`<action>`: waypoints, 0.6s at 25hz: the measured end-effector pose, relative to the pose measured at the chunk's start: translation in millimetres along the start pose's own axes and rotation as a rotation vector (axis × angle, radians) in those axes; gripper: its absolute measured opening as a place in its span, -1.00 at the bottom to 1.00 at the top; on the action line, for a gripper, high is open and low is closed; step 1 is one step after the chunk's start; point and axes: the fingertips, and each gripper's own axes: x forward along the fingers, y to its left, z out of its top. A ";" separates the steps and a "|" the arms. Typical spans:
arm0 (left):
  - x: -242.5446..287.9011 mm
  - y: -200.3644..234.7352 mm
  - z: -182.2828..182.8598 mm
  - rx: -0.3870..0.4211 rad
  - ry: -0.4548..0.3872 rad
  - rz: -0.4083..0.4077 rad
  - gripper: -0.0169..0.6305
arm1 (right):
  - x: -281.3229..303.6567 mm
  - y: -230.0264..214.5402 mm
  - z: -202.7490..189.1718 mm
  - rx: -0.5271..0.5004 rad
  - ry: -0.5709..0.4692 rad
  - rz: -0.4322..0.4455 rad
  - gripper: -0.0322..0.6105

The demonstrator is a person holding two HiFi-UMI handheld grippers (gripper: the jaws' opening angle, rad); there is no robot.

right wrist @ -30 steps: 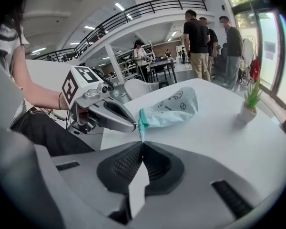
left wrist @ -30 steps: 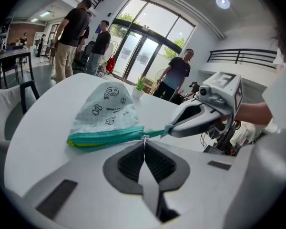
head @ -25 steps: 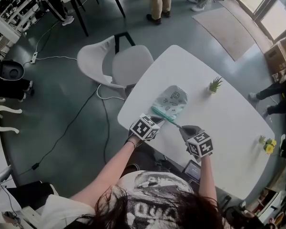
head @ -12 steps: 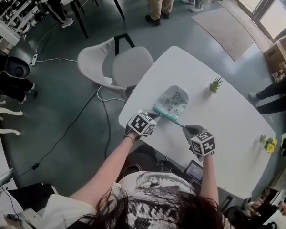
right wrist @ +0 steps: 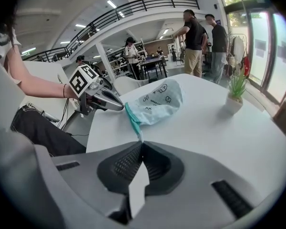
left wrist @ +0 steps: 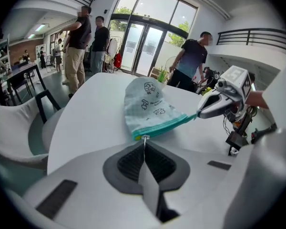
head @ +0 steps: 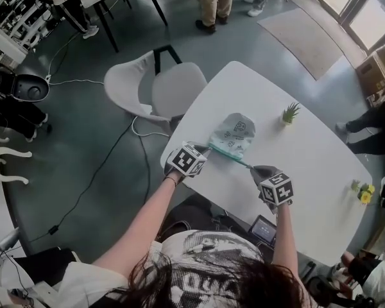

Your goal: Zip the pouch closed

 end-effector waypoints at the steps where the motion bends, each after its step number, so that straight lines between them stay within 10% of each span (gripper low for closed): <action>1: 1.1 0.6 0.4 0.005 0.003 0.006 -0.91 | 1.4 -0.8 -0.2 -0.001 0.005 -0.004 -0.89; 9: 10.5 -4.2 -10.1 0.022 0.030 0.016 -0.87 | 9.4 -10.9 -10.6 -0.033 0.039 -0.042 -0.89; 15: 2.0 -15.4 -2.2 -0.019 -0.017 -0.009 -0.35 | 7.5 -21.4 -13.0 -0.034 0.020 -0.099 -0.87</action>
